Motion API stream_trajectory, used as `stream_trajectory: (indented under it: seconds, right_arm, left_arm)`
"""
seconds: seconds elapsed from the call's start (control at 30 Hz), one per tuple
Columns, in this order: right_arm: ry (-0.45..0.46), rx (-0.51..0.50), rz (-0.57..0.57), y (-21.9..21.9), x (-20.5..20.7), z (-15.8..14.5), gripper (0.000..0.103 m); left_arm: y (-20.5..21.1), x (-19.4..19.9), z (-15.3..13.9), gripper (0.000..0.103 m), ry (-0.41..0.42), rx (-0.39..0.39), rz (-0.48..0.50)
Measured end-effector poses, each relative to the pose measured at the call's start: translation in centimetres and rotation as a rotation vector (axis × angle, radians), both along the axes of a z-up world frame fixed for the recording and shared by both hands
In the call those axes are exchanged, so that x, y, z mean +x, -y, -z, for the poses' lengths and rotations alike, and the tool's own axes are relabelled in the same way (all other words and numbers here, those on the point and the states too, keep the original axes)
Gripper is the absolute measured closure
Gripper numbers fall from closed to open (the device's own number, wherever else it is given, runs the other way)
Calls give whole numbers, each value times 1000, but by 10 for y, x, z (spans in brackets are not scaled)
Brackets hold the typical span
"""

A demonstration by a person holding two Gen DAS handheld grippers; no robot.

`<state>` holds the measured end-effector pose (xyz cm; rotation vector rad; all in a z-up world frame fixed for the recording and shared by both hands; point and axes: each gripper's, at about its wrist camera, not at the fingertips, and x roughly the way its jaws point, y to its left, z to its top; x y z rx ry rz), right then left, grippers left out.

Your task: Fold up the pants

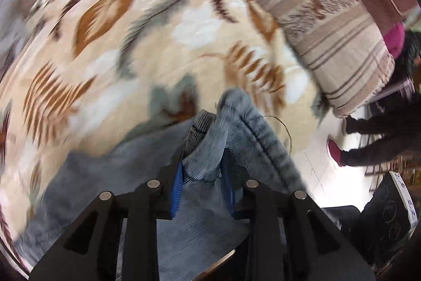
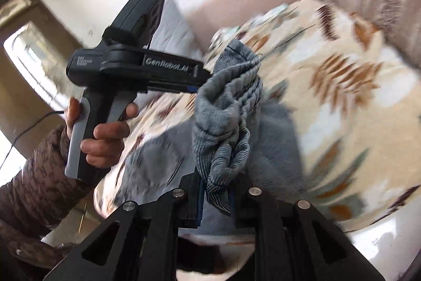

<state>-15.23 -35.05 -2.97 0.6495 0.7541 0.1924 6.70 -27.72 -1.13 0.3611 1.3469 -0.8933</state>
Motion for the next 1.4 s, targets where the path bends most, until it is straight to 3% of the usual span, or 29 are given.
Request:
stream_trajectory:
  seconds: [0.17, 0.23, 0.33, 0.47, 0.57, 0.7, 0.77, 0.83, 0.93, 1.0, 1.03, 1.07, 1.1, 1.17, 1.27, 1.33, 1.4]
  right_arm:
    - [-60, 33, -119, -43, 24, 11, 63]
    - [-85, 45, -172, -58, 30, 16, 49]
    - [-107, 49, -253, -78, 35, 18, 46]
    - [-61, 83, -311, -82, 30, 4, 40]
    - [8, 66, -217, -54, 26, -14, 39]
    - [-42, 60, 23, 17, 39, -4, 38]
    - [-98, 38, 96, 44, 51, 9, 38]
    - [-142, 25, 124, 58, 66, 23, 38]
    - [-182, 37, 141, 68, 86, 41, 38]
    - [-201, 65, 143, 73, 99, 56, 38]
    - [-210, 81, 136, 74, 107, 63, 51]
    - [-216, 103, 117, 74, 112, 68, 73]
    - [-225, 129, 76, 72, 119, 73, 93]
    - [-204, 59, 41, 64, 126, 54, 94]
    - [-60, -64, -11, 52, 132, 10, 94]
    - [-76, -149, -29, 45, 143, 10, 94]
    - [-172, -225, -42, 42, 158, 36, 93]
  left_arm:
    - [-62, 14, 15, 72, -10, 43, -142]
    - [-87, 21, 20, 71, -50, 35, -205]
    - [-121, 28, 22, 66, -89, 7, -284]
    - [-154, 34, 26, 58, -160, -64, -388]
    - [-162, 31, 27, 55, -236, -143, -427]
    - [-151, 15, 22, 42, -264, -217, -414]
    - [-143, 9, 25, 35, -245, -208, -413]
    - [-134, 3, 36, 34, -237, -157, -410]
    - [-123, -3, 54, 34, -309, -143, -403]
    - [-114, -9, 57, 40, -316, -170, -382]
    - [-108, -12, 55, 50, -294, -177, -371]
    - [-103, -13, 52, 83, -275, -175, -356]
    - [-97, -13, 47, 95, -271, -177, -340]
    - [-94, -10, 31, 95, -233, -217, -349]
    - [-93, -3, 13, 95, -77, -192, -356]
    - [-94, 7, 25, 95, -48, -125, -381]
    - [-94, 15, 52, 93, -116, -66, -403]
